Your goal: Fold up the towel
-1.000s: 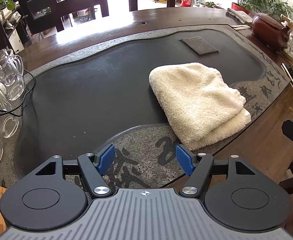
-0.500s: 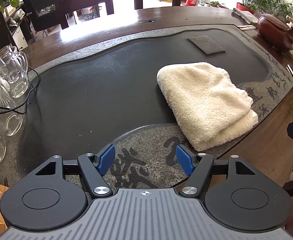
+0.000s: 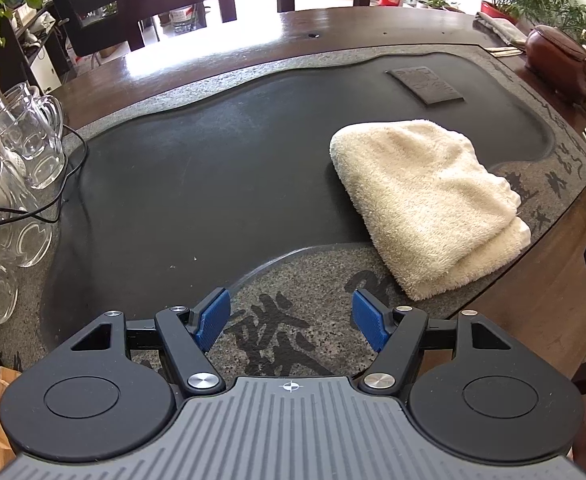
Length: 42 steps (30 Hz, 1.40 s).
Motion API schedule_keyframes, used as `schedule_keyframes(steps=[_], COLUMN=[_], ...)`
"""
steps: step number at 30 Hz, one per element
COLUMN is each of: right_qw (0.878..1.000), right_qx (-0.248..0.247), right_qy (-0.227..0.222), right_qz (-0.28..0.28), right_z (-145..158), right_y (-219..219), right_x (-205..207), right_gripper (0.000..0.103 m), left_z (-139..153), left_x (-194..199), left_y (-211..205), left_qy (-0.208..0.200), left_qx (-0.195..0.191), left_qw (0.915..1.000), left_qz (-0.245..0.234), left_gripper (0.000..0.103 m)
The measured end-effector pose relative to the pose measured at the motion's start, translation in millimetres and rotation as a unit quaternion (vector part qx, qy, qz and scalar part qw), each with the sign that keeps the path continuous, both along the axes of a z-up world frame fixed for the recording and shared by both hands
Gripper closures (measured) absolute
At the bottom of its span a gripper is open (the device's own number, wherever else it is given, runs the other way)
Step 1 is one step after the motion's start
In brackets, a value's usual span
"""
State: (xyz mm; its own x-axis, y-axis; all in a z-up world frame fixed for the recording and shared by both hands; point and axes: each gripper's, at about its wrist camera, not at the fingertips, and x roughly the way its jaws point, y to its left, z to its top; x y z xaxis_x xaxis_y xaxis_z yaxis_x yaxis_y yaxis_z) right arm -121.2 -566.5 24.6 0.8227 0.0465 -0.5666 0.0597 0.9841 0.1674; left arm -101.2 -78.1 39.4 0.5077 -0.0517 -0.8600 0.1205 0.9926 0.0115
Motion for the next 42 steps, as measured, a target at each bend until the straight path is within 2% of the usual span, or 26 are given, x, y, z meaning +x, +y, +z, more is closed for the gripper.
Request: schedule_keyframes(steps=[9,18,21,25,28,36,42], right_qw=[1.000,0.999,0.997,0.993,0.989,0.984,0.982], right_qx=[-0.005,-0.023,-0.026,-0.036,-0.041,-0.054,-0.052], right_qy=[0.002,0.006,0.004,0.001,0.001,0.039,0.073], right_qz=[-0.003,-0.038,-0.070,-0.114,-0.140,-0.164,-0.168], right_z=[-3.9,-15.9,-22.4,-31.2,-39.8,-74.3,-95.5], right_y=[-2.5,-35.7,-64.9,-106.7,-142.8,-204.7,-226.2], right_x=[-2.1,20.4,42.2,76.7,112.4,193.5,226.9], right_gripper=[0.000,0.000,0.000,0.000,0.000,0.000,0.000], left_z=[-1.8,-6.9,-10.8,-23.5,-31.4,-47.2,-52.5], left_x=[0.3,9.7,15.6,27.5,33.9,44.6,52.9], left_y=[2.1,36.6,52.6,73.8,86.5,101.6,105.5], left_qy=[-0.004,-0.050,-0.067,-0.083,-0.090,-0.103,-0.116], left_qx=[0.005,-0.001,0.001,0.033,0.036,0.037,0.024], left_qw=[1.0000,0.9984,0.9970,0.9941,0.9925,0.9907,0.9903], left_qz=[-0.001,0.026,0.040,0.061,0.075,0.081,0.073], left_gripper=[0.034,0.034,0.034,0.034,0.034,0.034,0.034])
